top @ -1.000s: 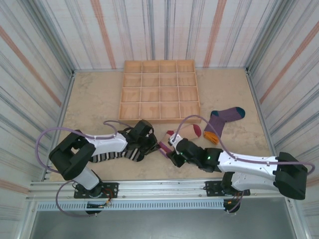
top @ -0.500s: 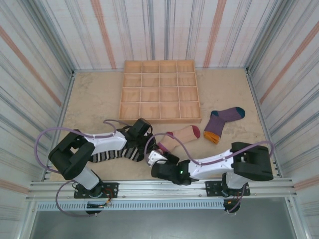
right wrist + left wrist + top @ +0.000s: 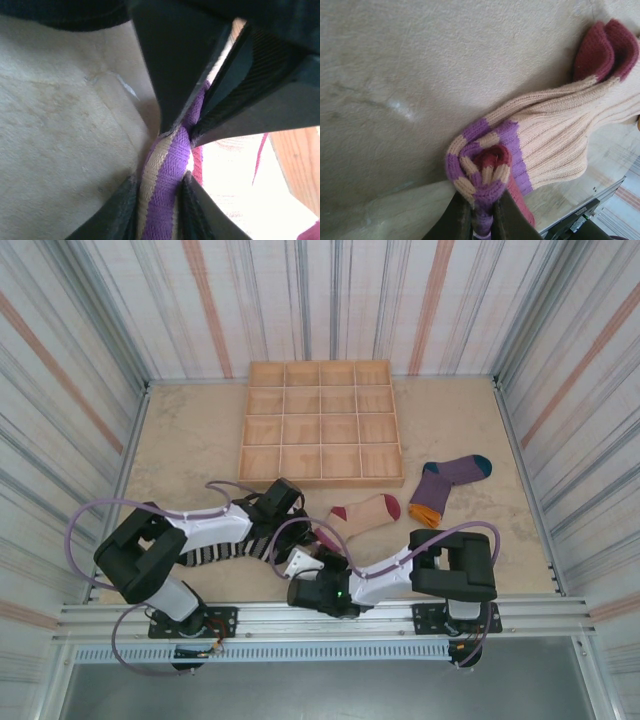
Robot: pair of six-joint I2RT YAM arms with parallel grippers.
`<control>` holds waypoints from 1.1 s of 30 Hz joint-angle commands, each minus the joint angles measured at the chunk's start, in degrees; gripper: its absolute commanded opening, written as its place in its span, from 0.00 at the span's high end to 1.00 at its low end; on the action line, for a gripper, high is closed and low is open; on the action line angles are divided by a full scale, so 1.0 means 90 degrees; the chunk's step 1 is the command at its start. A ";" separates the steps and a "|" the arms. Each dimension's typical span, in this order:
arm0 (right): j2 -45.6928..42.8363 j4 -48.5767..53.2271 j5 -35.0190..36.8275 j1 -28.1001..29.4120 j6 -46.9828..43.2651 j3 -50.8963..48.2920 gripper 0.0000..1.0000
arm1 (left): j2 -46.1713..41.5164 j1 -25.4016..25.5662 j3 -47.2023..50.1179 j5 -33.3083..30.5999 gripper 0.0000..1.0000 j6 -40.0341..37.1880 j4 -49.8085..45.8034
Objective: Roll the socks
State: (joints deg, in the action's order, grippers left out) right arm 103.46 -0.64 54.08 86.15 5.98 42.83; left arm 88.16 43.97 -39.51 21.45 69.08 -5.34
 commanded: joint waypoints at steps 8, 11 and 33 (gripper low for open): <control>-0.0561 -0.0071 -0.1374 -0.0391 0.0695 -0.0718 1.00 | -0.0447 -0.0061 0.0123 -0.0052 0.80 -0.0253 -0.0280; -0.0790 -0.0150 -0.1865 -0.0590 0.0778 -0.0862 1.00 | -0.0479 -0.0061 0.0122 -0.0035 0.71 -0.0263 -0.0255; -0.2359 -0.0895 -0.7731 -0.3787 0.1723 -0.1659 1.00 | -0.1111 -0.0123 0.0374 -0.0159 0.43 -0.0275 -0.0129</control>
State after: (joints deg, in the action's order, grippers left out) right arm 81.60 -9.96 -1.93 55.16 17.91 29.32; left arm 77.62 42.72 -37.69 19.51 67.07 -7.86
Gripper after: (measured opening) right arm 0.062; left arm 0.568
